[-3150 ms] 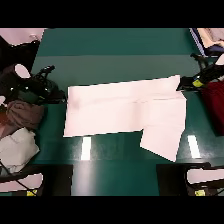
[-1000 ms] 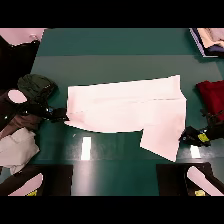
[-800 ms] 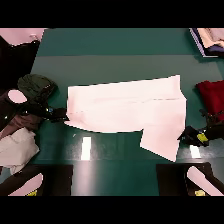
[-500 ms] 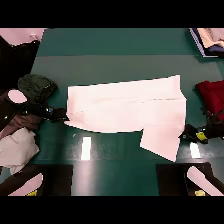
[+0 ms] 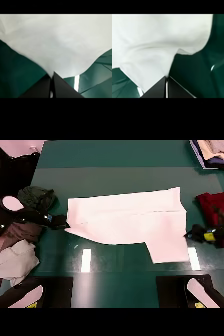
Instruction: Fold the shirts.
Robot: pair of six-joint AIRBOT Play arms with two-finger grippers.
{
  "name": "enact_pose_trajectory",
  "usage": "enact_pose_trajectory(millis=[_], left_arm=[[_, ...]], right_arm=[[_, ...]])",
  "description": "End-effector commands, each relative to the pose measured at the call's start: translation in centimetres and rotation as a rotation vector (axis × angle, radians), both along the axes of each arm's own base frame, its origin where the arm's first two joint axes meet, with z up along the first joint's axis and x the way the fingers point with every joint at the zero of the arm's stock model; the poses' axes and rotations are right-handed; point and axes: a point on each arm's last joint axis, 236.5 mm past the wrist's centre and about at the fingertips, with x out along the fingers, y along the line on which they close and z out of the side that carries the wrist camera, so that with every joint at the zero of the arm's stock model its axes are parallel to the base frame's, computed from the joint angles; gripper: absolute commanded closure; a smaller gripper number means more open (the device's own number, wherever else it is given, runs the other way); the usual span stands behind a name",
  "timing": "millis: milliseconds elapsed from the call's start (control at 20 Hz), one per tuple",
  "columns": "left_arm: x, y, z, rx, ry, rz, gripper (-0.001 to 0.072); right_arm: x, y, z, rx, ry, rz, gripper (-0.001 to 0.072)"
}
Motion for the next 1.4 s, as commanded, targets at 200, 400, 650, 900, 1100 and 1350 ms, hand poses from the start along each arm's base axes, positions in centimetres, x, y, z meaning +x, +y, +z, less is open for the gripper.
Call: enact_pose_trajectory(millis=[200, 400, 650, 900, 1100, 1350], left_arm=[[5.4, -0.2, 8.1, -0.018, -0.244, 0.014, 0.0682], [6.9, 1.7, 7.8, 0.066, -0.295, 0.048, 0.0682], [9.9, 5.9, 7.7, 0.217, -0.381, 0.182, 0.0682], [13.0, 6.7, 8.8, 0.213, -0.496, 0.259, 0.0682], [15.0, 6.8, 5.9, 0.203, -0.462, 0.283, 0.0682], [17.9, 6.9, 3.3, 0.169, -0.47, 0.351, 0.0682]], right_arm=[[9.6, 1.4, 10.8, -0.111, -0.368, 0.087, 0.0694], [15.5, 1.9, 12.5, -0.128, -0.445, 0.093, 0.0694], [20.8, 0.4, 11.5, -0.132, -0.452, 0.065, 0.0694], [24.3, -1.2, 9.0, -0.136, -0.446, 0.025, 0.0694], [25.9, -1.8, 7.1, -0.137, -0.435, 0.005, 0.0694], [27.8, -1.4, 5.3, -0.155, -0.454, -0.003, 0.0691]])
